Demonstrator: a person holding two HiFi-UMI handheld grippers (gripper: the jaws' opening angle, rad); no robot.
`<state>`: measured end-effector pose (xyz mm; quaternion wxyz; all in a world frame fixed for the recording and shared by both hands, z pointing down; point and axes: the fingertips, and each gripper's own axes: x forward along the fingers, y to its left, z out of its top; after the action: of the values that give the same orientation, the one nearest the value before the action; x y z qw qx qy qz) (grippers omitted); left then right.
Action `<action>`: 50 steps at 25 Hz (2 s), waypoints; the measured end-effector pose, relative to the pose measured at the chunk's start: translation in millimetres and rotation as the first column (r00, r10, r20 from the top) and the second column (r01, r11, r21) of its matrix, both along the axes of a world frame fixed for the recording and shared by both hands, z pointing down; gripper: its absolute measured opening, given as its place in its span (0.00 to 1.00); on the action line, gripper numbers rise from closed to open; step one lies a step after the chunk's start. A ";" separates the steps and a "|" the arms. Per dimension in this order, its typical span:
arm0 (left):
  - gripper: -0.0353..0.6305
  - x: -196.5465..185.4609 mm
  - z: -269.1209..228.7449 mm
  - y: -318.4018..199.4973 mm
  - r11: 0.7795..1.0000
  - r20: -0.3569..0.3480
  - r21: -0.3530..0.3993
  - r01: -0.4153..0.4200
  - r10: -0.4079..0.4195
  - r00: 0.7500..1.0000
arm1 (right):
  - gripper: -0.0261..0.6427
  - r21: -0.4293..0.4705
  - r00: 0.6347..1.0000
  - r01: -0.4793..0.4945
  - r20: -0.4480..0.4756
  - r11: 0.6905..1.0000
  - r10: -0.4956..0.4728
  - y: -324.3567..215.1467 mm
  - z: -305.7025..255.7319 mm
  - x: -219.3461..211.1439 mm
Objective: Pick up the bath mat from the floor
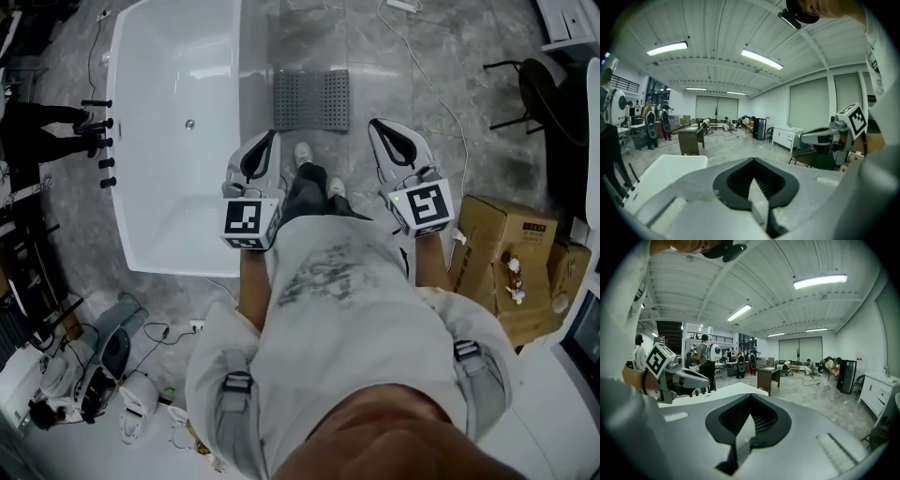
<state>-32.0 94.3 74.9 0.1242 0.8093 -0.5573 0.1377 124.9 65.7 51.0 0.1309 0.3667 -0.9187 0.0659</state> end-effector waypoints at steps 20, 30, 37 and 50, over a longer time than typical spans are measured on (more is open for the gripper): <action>0.06 -93.8 82.0 -121.4 0.989 -0.031 -0.150 -0.015 0.010 0.999 | 0.04 -0.146 0.985 -0.119 -0.144 0.982 0.098 -112.5 78.2 -66.2; 0.06 -96.3 130.6 -138.3 0.986 -0.045 -0.167 0.000 -0.007 0.999 | 0.04 -0.218 0.978 -0.147 -0.176 0.965 0.109 -133.7 130.9 -61.2; 0.06 -88.4 167.6 -145.6 0.980 -0.030 -0.195 0.032 -0.039 0.999 | 0.04 -0.258 0.980 -0.131 -0.179 0.957 0.085 -141.8 175.5 -51.2; 0.06 -79.9 265.2 -155.9 0.956 -0.020 -0.285 0.062 -0.070 0.997 | 0.04 -0.331 0.972 -0.134 -0.229 0.934 0.058 -155.5 278.9 -34.1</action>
<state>-111.9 -61.6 340.1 0.2522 0.7659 -0.5565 0.2002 90.8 -89.8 329.9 0.2885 0.3878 -0.8542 0.1918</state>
